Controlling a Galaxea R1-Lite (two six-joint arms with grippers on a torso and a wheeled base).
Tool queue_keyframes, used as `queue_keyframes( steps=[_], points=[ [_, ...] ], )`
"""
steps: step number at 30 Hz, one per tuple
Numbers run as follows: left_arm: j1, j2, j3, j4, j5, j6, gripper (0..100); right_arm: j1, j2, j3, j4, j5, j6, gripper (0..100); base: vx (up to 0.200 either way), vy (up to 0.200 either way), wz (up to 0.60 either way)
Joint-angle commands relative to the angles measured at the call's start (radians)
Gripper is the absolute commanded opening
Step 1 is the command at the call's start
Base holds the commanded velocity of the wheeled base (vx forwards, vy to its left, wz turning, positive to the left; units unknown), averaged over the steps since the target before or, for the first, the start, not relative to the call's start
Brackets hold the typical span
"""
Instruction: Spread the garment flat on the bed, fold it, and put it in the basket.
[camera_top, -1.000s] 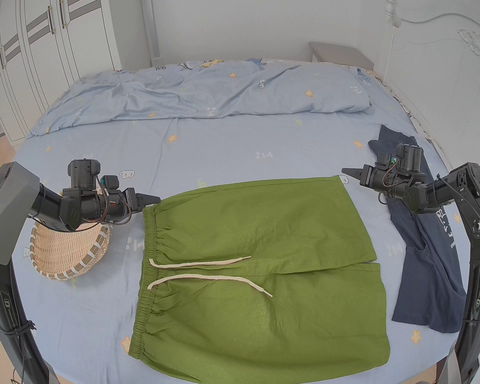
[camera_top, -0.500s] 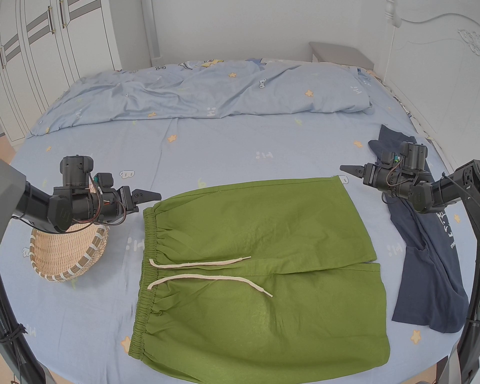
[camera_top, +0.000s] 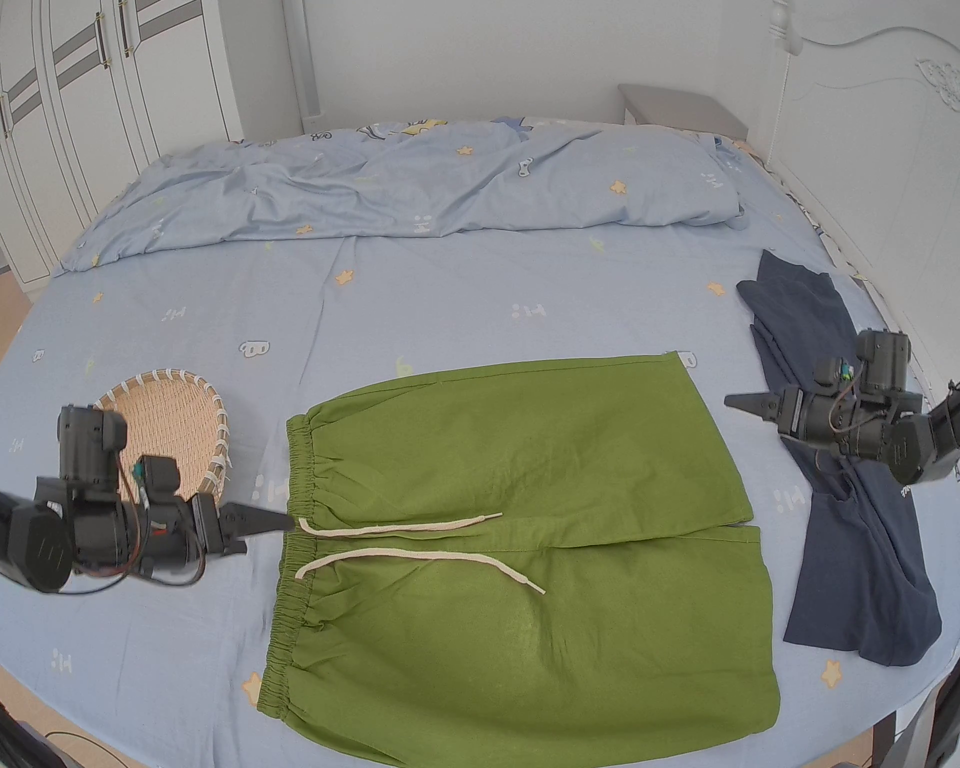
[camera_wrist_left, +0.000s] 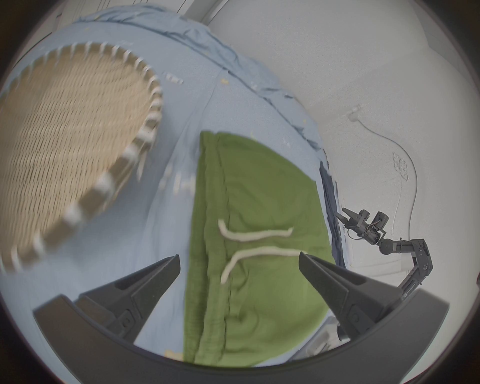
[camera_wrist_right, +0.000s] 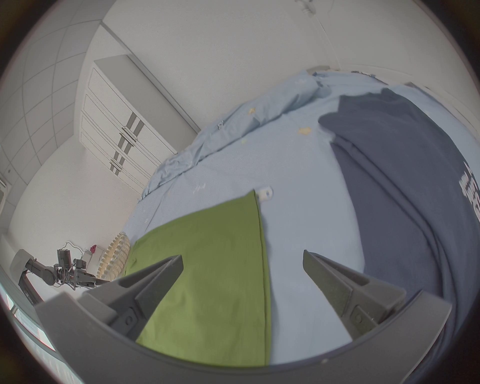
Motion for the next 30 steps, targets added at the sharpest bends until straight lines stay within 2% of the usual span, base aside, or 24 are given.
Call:
queue_keyframes(
  steps=[1, 2, 4, 6, 11, 16, 22, 26, 27, 29, 30],
  points=[
    [-0.013, -0.253, 0.385, -0.034, -0.026, -0.010, 100, -0.060, -0.251, 0.425, -0.161, 0.006, -0.025, 100, 0.000, 0.000, 0.00],
    [-0.013, -0.253, 0.385, -0.034, -0.026, -0.010, 100, -0.060, -0.251, 0.425, -0.161, 0.006, -0.025, 100, 0.000, 0.000, 0.00],
    [-0.010, -0.258, 0.457, -0.051, -0.101, -0.001, 100, -0.070, -0.280, 0.525, -0.217, 0.006, -0.027, 100, 0.000, 0.000, 0.00],
    [0.000, -0.255, 0.491, -0.055, -0.135, 0.008, 100, -0.070, -0.295, 0.576, -0.241, 0.006, -0.025, 100, 0.000, 0.000, 0.00],
    [0.003, -0.203, 0.535, -0.046, -0.136, 0.099, 100, -0.060, -0.326, 0.648, -0.275, 0.008, -0.027, 100, 0.000, 0.000, 0.00],
    [0.004, -0.100, 0.563, -0.055, -0.132, 0.198, 100, -0.052, -0.331, 0.643, -0.295, 0.006, -0.024, 100, 0.000, 0.000, 0.00],
    [0.030, 0.021, 0.543, -0.086, -0.135, 0.209, 100, -0.047, -0.358, 0.637, -0.295, 0.006, -0.021, 100, 0.000, 0.000, 0.00],
    [0.024, 0.126, 0.543, -0.203, -0.142, 0.209, 100, -0.049, -0.363, 0.632, -0.295, 0.006, -0.019, 100, 0.000, 0.000, 0.00],
    [0.024, 0.175, 0.549, -0.279, -0.144, 0.208, 100, -0.049, -0.367, 0.632, -0.295, 0.006, -0.019, 100, 0.000, 0.000, 0.00],
    [0.024, 0.193, 0.555, -0.316, -0.145, 0.208, 100, -0.049, -0.369, 0.632, -0.295, 0.008, -0.019, 100, 0.000, 0.000, 0.00],
    [0.020, 0.225, 0.566, -0.385, -0.145, 0.206, 100, -0.049, -0.369, 0.634, -0.295, 0.006, -0.019, 100, 0.000, 0.000, 0.00]
  ],
)
